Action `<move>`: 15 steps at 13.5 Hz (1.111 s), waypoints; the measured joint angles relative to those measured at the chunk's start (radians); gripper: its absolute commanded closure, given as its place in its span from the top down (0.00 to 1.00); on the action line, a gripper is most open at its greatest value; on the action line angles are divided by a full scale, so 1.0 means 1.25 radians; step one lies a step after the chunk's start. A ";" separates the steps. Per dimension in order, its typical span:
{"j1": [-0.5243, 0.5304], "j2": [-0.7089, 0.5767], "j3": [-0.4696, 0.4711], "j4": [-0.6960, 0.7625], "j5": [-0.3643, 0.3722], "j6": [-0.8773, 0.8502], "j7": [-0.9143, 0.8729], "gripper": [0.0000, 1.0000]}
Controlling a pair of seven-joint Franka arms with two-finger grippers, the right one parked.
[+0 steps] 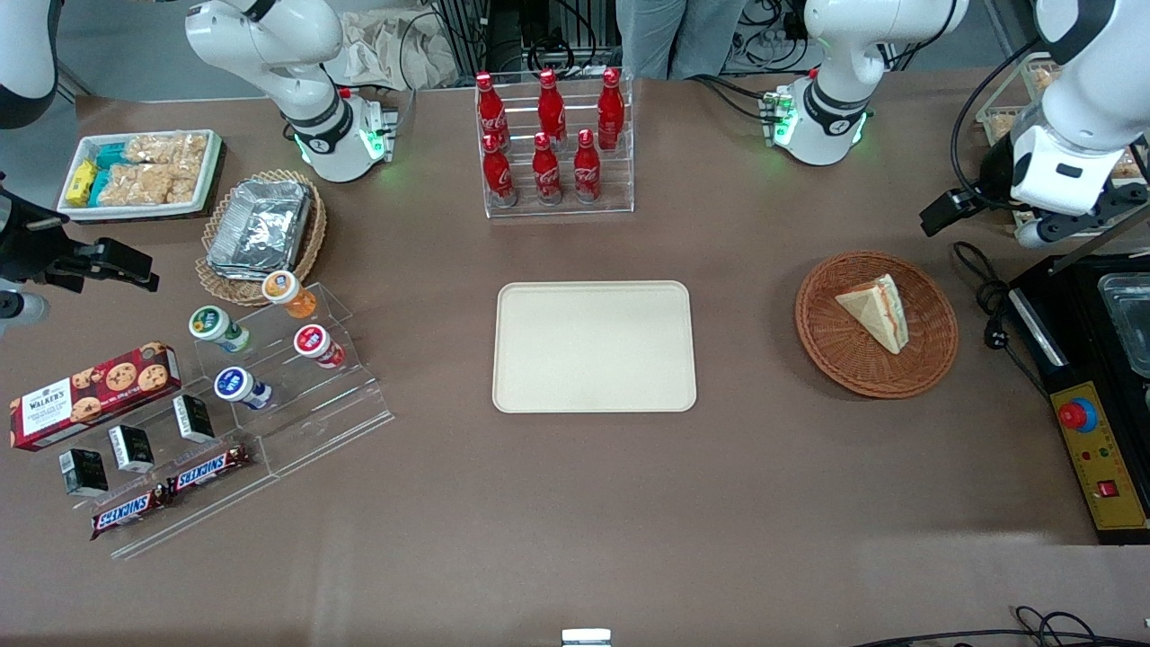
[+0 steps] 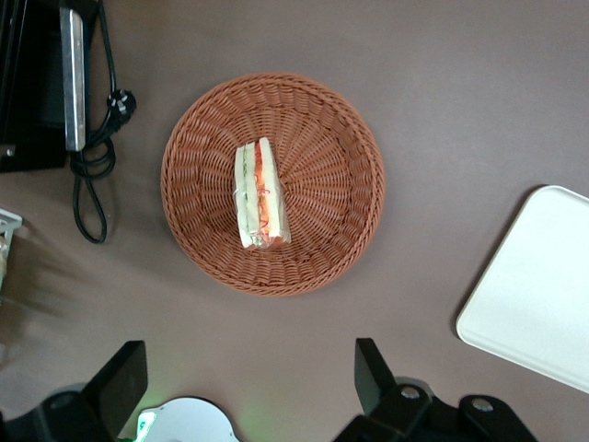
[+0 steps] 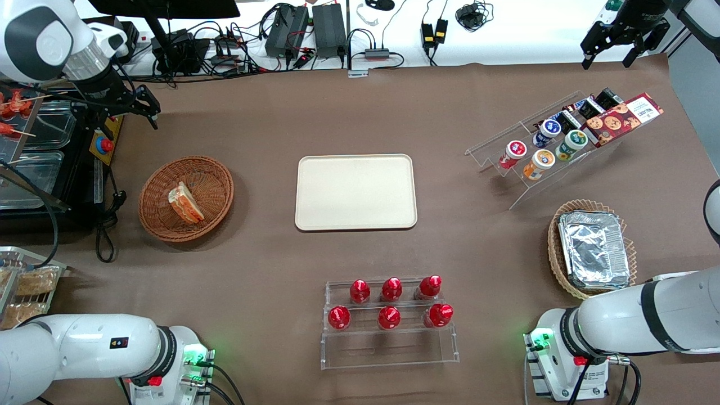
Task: Place sandwich from basket to tray
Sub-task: 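Move the left gripper over the wicker basket toward the wrapped sandwich, then lower the open left gripper around the sandwich in the basket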
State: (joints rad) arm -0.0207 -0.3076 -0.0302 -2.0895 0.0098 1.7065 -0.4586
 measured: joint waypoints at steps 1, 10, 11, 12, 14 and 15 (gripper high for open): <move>0.000 -0.007 0.000 -0.015 0.000 0.008 -0.014 1.00; 0.000 -0.013 0.031 -0.097 0.017 0.091 -0.078 1.00; 0.000 -0.013 0.033 -0.108 0.017 0.104 -0.078 1.00; 0.000 -0.013 0.033 -0.122 0.017 0.122 -0.078 1.00; 0.000 -0.012 0.033 -0.155 0.017 0.163 -0.079 1.00; 0.000 -0.012 0.034 -0.176 0.017 0.190 -0.079 1.00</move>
State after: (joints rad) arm -0.0205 -0.3224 0.0123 -2.3096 0.0310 1.9442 -0.5570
